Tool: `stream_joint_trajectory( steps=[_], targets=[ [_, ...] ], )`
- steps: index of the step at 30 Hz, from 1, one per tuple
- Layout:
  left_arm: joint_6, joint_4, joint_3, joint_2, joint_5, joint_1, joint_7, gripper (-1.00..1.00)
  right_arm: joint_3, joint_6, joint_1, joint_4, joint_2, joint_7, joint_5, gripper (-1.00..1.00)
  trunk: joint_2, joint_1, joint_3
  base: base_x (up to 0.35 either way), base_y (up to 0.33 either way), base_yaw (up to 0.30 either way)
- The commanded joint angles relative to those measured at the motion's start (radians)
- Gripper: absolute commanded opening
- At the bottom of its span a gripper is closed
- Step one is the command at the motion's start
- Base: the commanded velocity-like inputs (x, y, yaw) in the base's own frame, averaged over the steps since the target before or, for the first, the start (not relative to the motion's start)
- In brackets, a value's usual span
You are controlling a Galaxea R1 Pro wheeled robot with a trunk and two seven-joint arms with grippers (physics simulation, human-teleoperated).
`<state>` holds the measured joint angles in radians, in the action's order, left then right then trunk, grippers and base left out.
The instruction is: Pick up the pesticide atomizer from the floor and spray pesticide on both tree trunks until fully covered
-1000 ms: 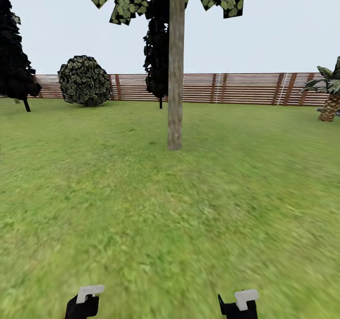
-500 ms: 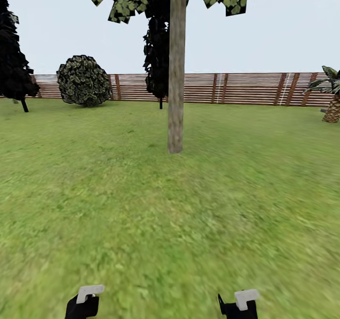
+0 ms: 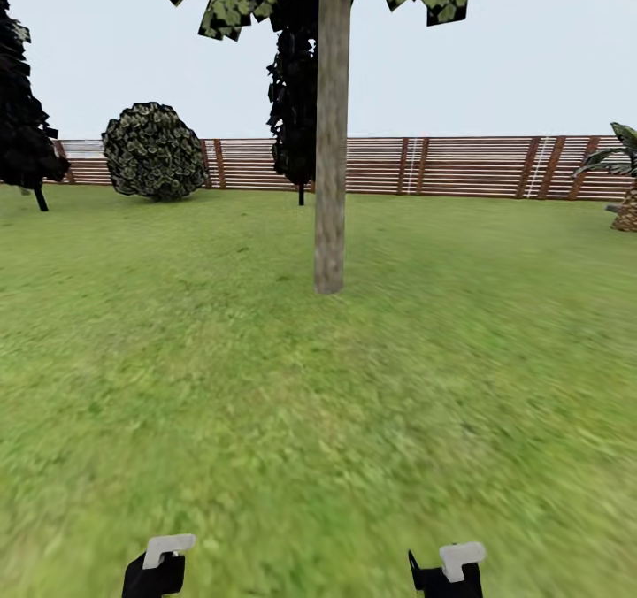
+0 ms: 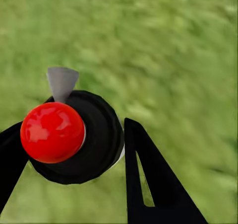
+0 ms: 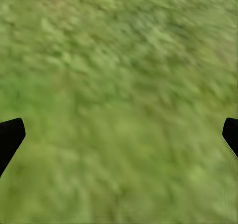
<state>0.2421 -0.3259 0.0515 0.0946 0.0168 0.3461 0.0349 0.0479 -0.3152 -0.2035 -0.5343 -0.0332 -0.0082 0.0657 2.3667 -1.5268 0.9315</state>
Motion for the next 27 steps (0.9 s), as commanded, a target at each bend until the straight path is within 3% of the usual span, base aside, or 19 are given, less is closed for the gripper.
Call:
stream_joint_trajectory(
  steps=[1,27],
  targets=[
    [0.003,0.001,0.001,0.000,0.002,0.001,0.000,-1.00,0.001,-0.002,0.000,0.001,-0.001,-0.001,0.007,1.00,0.000,0.000,0.001,0.335,0.000,0.000],
    [0.003,0.001,0.001,0.000,0.002,0.001,0.000,-1.00,0.001,-0.002,0.000,0.001,-0.001,-0.001,0.007,1.00,0.000,0.000,0.001,0.335,0.000,0.057]
  ],
)
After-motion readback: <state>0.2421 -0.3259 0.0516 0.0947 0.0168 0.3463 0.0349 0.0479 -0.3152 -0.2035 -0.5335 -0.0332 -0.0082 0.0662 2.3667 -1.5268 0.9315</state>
